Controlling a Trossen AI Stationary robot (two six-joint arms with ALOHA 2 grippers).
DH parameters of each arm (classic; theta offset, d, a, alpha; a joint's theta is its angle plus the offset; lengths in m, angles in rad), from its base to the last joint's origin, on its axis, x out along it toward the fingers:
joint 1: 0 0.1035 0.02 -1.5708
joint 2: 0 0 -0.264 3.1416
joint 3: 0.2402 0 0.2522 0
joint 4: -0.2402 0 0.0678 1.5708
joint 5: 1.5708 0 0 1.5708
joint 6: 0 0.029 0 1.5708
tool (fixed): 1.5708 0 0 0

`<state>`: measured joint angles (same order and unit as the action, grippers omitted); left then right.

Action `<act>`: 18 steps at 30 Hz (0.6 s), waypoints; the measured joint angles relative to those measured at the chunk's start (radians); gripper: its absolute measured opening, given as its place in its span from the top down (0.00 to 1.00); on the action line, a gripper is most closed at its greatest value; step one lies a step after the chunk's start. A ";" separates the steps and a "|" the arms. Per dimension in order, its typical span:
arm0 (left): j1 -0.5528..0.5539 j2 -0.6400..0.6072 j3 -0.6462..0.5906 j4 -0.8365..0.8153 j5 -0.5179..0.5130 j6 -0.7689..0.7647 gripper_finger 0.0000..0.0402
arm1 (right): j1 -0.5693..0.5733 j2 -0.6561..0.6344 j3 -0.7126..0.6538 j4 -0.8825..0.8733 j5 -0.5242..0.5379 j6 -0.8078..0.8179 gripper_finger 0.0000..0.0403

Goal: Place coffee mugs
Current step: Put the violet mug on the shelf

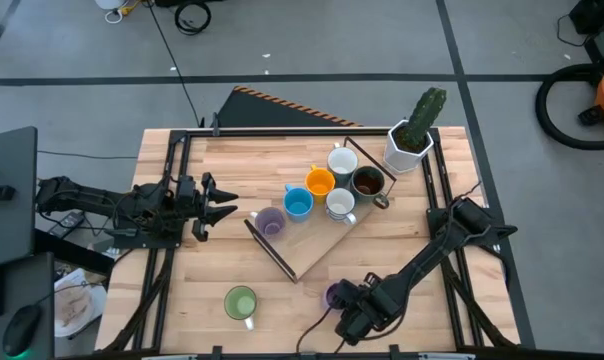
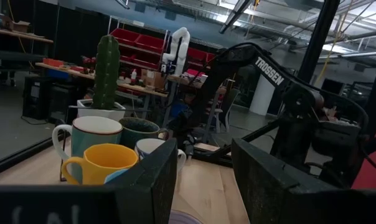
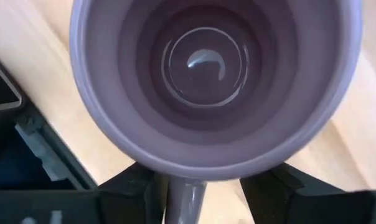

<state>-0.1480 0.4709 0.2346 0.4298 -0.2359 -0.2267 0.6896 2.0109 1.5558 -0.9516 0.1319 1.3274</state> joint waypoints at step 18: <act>0.000 0.000 0.000 0.022 0.000 -0.136 0.60 | -0.064 0.000 -0.062 0.022 -0.056 -0.069 0.86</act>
<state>-0.1478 0.4713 0.2344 0.4519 -0.2356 -0.3626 0.6251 2.0109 1.4935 -0.9295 0.0763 1.2581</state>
